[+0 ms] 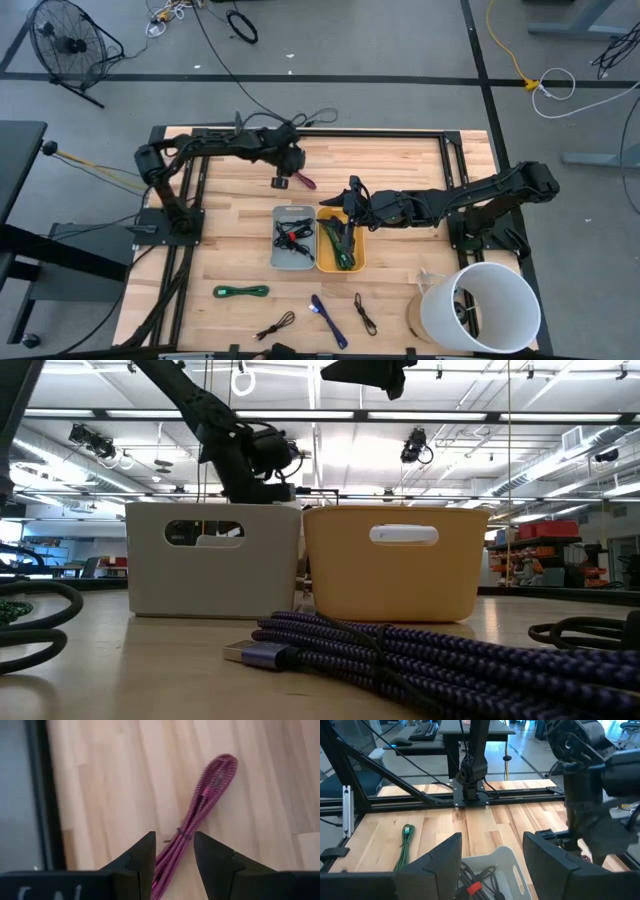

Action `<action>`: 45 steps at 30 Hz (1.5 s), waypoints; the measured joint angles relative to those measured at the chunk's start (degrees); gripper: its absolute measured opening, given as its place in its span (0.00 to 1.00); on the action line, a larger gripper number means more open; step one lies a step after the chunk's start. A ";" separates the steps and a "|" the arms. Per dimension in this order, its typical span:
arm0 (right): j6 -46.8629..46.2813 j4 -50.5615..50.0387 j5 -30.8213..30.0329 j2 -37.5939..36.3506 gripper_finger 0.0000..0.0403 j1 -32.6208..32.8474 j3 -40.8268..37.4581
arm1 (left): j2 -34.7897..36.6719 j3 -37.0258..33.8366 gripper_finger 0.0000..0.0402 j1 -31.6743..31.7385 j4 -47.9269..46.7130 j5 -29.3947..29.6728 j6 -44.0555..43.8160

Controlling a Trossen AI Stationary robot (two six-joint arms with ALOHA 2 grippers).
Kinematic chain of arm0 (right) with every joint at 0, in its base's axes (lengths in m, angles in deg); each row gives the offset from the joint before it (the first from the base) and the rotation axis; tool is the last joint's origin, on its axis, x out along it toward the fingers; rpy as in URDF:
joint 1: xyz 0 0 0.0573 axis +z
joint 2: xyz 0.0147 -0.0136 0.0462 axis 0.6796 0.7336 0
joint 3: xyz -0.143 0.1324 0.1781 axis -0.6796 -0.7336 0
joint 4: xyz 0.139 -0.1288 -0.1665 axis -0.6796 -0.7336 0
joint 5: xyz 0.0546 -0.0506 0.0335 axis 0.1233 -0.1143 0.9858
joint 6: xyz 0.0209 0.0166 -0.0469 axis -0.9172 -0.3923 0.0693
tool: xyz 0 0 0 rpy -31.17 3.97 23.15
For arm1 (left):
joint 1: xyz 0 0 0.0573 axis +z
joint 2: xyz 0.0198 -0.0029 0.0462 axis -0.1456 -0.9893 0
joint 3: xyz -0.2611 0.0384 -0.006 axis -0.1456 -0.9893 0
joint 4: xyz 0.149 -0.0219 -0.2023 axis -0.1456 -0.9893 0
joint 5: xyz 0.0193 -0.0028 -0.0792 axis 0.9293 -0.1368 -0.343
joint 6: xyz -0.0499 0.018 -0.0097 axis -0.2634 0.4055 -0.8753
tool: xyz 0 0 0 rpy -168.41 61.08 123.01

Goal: Pick & Place USB Port
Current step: Put the pink charger cable into the yellow bin

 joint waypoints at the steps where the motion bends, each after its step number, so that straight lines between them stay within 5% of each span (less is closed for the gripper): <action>1: 0.03 0.02 -0.01 0.00 0.52 -0.01 0.00 | -0.83 0.72 0.34 -0.27 -0.62 0.29 0.30; 20: 0.18 -0.34 0.00 0.00 0.52 -0.49 0.00 | -10.08 6.34 0.34 0.76 -5.84 4.57 4.92; 33: 0.03 -0.33 -0.01 0.00 0.52 -0.54 0.00 | -11.72 6.41 0.33 2.39 -6.38 -2.16 4.18; 38: 0.01 -0.31 0.00 0.00 0.52 -0.54 0.00 | -13.26 6.56 0.27 2.28 -6.43 -0.77 3.21; 42: 0.03 -0.35 0.01 0.00 0.52 -0.54 0.00 | -12.70 6.38 0.09 2.60 -6.67 -0.72 1.15; 45: 0.03 -0.49 -0.01 0.00 0.52 -0.54 0.00 | -11.81 6.29 0.06 2.87 -5.20 -1.10 -3.39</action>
